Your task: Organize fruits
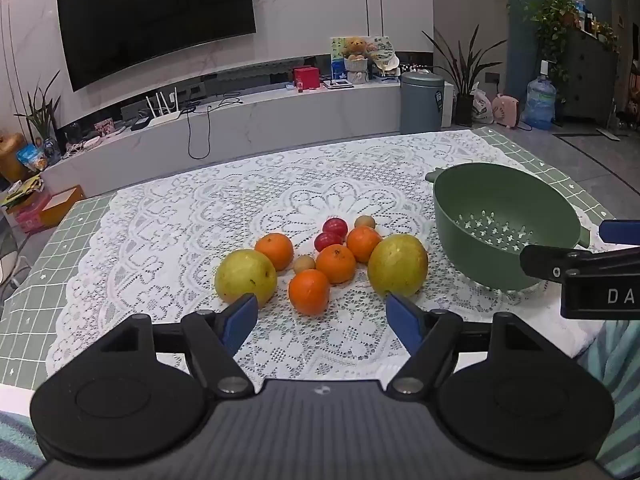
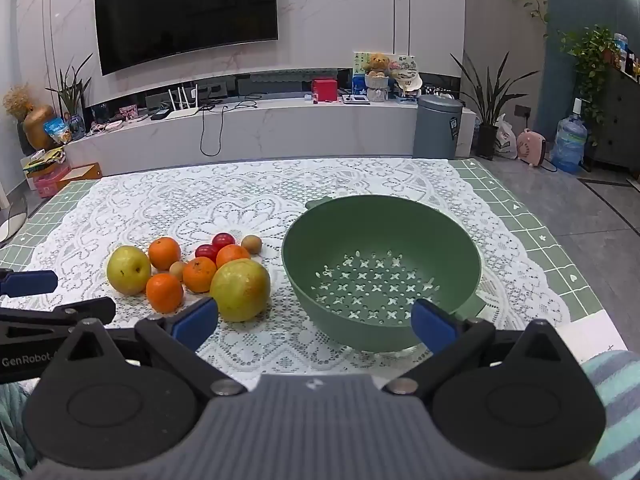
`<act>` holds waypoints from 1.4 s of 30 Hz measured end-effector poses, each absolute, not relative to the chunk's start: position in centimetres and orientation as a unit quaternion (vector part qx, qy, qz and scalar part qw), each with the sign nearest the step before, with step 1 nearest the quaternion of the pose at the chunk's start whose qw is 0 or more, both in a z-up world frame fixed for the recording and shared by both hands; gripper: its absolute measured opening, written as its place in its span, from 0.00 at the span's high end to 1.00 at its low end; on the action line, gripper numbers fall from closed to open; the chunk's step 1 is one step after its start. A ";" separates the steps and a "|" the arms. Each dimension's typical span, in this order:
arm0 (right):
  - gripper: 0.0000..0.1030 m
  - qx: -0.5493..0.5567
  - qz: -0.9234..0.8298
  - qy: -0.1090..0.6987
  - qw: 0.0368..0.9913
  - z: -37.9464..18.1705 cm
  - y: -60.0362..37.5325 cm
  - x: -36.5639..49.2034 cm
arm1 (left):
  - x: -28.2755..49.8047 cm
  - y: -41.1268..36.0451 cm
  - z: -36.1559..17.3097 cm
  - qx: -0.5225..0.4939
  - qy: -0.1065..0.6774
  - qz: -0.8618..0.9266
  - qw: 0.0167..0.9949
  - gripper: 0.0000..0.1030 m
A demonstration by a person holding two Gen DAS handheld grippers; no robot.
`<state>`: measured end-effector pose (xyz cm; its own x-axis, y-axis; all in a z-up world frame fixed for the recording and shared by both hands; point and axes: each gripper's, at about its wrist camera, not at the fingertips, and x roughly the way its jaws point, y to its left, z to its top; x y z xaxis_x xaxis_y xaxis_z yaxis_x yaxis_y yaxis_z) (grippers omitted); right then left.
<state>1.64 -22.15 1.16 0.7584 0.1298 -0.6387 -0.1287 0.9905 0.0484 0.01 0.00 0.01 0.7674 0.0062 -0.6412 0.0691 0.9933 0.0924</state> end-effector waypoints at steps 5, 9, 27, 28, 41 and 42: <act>0.04 0.001 0.069 0.340 0.938 1.2 -22.2 1.5 | 0.2 0.2 0.0 0.053 0.339 -0.015 0.939 0.17; 0.04 0.003 0.069 0.343 0.937 1.1 -22.3 1.5 | -0.1 -0.2 0.1 0.055 0.338 -0.017 0.939 0.17; 0.04 0.002 0.068 0.339 0.938 1.0 -22.2 1.1 | -0.7 -0.3 -0.1 0.051 0.337 -0.018 0.940 0.17; 0.04 0.002 0.068 0.339 0.938 1.0 -22.2 1.1 | -0.7 -0.3 -0.1 0.051 0.338 -0.018 0.940 0.17; 0.04 0.003 0.068 0.343 0.937 0.9 -22.2 1.2 | -1.1 0.2 -0.2 0.050 0.340 -0.020 0.939 0.17; 0.04 0.003 0.068 0.344 0.936 0.8 -22.2 1.2 | -1.2 0.2 -0.2 0.050 0.340 -0.020 0.939 0.17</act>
<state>1.16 -22.24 0.81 0.7540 0.1289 -0.6441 -0.1243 0.9908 0.0527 -1.22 0.20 -0.24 0.7679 -0.0040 -0.6405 0.0718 0.9942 0.0799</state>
